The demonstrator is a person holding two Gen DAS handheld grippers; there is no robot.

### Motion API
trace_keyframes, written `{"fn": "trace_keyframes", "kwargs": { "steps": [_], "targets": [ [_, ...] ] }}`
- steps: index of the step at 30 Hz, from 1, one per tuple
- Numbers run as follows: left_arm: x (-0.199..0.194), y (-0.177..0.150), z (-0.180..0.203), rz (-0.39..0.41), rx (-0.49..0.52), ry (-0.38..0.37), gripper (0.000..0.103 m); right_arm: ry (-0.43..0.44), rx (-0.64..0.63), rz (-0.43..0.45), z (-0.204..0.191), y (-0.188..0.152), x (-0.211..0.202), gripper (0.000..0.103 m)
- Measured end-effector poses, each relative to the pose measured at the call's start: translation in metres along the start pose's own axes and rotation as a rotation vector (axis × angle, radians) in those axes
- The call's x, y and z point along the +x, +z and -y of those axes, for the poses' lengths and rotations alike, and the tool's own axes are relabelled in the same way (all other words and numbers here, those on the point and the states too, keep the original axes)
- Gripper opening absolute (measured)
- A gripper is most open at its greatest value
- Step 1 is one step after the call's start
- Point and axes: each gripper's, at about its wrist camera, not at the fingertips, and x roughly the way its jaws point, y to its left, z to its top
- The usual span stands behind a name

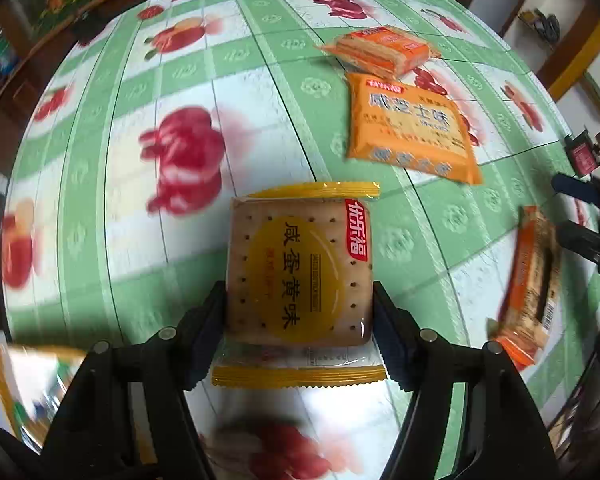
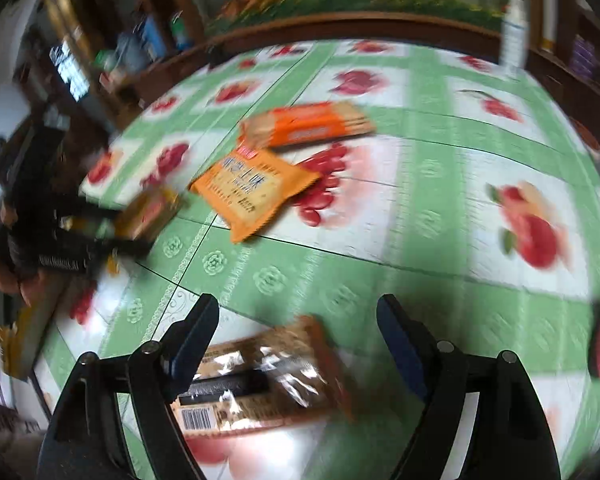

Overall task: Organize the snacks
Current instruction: 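Grasp the yellow square biscuit pack with the left gripper while the right grasps a brown cracker pack, then carry both held packs over the cardboard box and lower them in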

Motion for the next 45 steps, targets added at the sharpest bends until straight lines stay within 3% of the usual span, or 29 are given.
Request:
{"fn": "trace_keyframes", "kwargs": {
  "steps": [4,6,11,16,20,23,30,31,33,34,38,41,45],
  "targets": [
    [-0.001,-0.006,0.002,0.012,-0.024,0.022,0.069,0.008,-0.043,-0.04,-0.003,-0.015,-0.017,0.083],
    [0.001,-0.004,0.002,0.023,-0.05,0.054,0.07,0.015,0.018,-0.067,0.0,-0.029,-0.023,0.083],
    [0.001,0.0,0.002,0.045,-0.105,0.049,0.073,0.099,0.129,-0.1,-0.003,-0.048,-0.015,0.083],
    [-0.002,-0.008,0.004,0.031,-0.111,0.031,0.073,0.107,0.137,-0.07,-0.021,-0.021,0.005,0.084],
    [-0.004,-0.01,0.003,0.031,-0.142,0.025,0.074,-0.013,0.044,-0.063,-0.049,-0.004,0.018,0.084],
    [-0.001,-0.008,0.001,0.027,-0.155,0.046,0.083,-0.075,0.001,-0.066,-0.066,-0.013,0.022,0.085],
    [0.002,-0.001,-0.011,0.054,-0.258,0.073,0.085,-0.192,-0.006,0.008,-0.067,-0.023,0.032,0.084],
    [0.002,-0.001,-0.011,0.063,-0.267,0.083,0.085,-0.215,-0.022,0.019,-0.068,-0.025,0.032,0.082],
    [0.0,-0.002,-0.008,0.074,-0.246,0.112,0.071,-0.235,-0.046,0.028,-0.068,-0.026,0.03,0.068],
    [-0.001,-0.003,-0.006,0.08,-0.232,0.128,0.069,-0.242,-0.053,0.03,-0.067,-0.027,0.028,0.065],
    [-0.004,-0.012,0.0,0.084,-0.222,0.111,0.069,-0.2,-0.056,0.027,-0.06,-0.031,0.019,0.057],
    [-0.008,-0.021,0.002,0.081,-0.235,0.11,0.069,-0.108,-0.012,0.034,-0.056,-0.033,0.014,0.057],
    [-0.016,-0.034,0.014,0.101,-0.219,0.132,0.069,-0.093,-0.009,0.044,-0.055,-0.038,0.01,0.057]
  ]
}}
